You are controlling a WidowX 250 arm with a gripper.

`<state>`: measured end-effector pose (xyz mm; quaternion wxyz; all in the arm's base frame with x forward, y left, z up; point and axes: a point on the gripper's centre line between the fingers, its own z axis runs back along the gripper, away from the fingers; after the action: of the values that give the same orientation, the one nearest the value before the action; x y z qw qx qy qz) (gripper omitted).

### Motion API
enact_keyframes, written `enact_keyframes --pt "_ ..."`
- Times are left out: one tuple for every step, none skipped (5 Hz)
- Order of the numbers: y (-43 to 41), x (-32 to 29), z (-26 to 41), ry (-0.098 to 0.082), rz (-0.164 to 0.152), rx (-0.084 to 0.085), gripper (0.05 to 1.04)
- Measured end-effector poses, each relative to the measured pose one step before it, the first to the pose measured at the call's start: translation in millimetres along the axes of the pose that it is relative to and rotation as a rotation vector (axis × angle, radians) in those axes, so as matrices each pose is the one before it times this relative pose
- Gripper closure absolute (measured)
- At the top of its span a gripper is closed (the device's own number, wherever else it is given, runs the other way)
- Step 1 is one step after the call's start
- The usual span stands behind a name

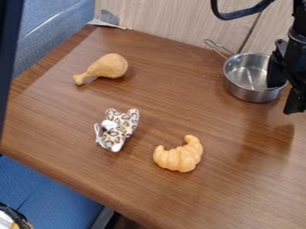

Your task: Move a pot from top right to the middle of the table

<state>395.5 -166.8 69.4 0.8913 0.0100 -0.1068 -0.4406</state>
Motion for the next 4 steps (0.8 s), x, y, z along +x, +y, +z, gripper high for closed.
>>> enact_keyframes --pt "0.29 -2.19 -3.54 0.0034 -0.0069 0.0124 0.427" --pt "-4.77 -0.26 -10.45 0.0255 -0.0163 0.0063 0.733" --pt "-1.49 0.38 -1.63 0.0136 -0.0192 0.0174 0.934" --pt "-2.73 1.34 0.02 0.0059 -0.0122 0.0101 1.003"
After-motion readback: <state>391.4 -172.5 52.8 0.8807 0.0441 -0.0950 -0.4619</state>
